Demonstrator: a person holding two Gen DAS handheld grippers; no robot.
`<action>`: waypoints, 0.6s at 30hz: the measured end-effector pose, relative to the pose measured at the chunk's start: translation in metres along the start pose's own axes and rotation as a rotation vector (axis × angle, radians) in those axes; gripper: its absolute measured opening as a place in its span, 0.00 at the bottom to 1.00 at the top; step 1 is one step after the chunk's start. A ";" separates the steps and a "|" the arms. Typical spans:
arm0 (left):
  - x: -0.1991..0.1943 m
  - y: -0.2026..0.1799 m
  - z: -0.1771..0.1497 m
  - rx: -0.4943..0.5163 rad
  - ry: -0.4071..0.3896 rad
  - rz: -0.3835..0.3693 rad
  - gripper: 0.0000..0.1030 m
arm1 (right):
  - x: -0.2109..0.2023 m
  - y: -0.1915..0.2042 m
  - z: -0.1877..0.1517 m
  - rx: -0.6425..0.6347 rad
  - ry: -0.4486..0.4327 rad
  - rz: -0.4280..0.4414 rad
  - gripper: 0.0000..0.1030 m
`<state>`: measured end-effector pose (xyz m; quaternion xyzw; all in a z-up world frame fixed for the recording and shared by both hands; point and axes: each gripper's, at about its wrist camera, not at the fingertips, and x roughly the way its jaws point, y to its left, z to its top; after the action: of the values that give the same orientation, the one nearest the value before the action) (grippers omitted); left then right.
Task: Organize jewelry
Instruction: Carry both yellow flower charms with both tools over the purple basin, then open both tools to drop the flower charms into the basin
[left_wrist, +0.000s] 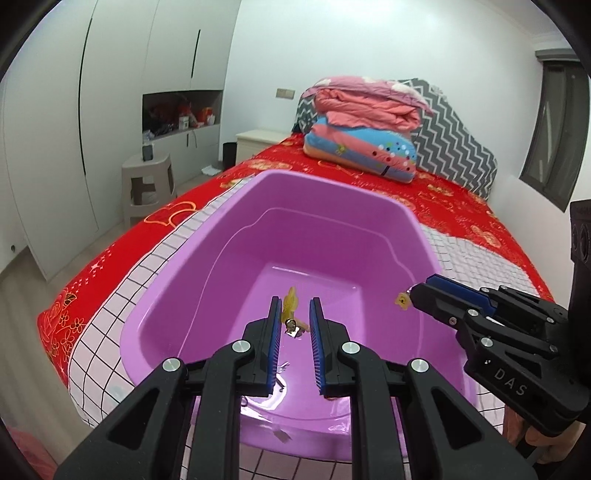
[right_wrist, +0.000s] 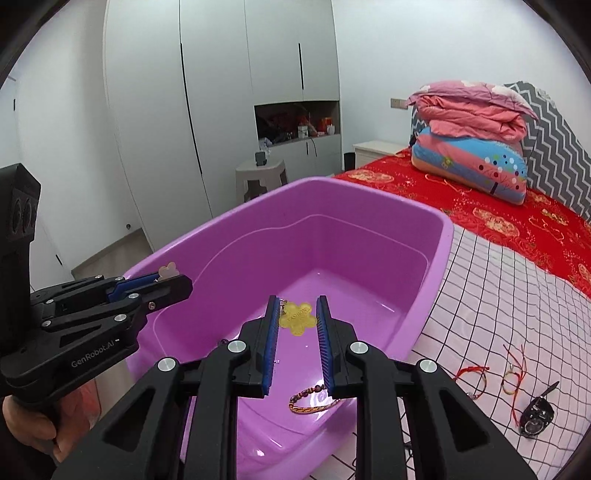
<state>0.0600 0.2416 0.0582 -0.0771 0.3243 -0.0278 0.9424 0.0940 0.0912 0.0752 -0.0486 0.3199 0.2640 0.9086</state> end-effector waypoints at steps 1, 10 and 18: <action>0.004 0.002 0.000 -0.004 0.004 0.002 0.15 | 0.001 -0.001 -0.002 0.002 0.002 0.001 0.19; 0.028 0.011 -0.003 -0.031 0.049 0.024 0.15 | 0.020 -0.001 -0.002 0.003 0.040 -0.010 0.19; 0.033 0.010 -0.001 -0.025 0.062 0.081 0.16 | 0.032 -0.003 0.001 0.008 0.073 -0.017 0.19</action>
<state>0.0852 0.2476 0.0363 -0.0746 0.3565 0.0121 0.9312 0.1168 0.1028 0.0561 -0.0575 0.3535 0.2529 0.8988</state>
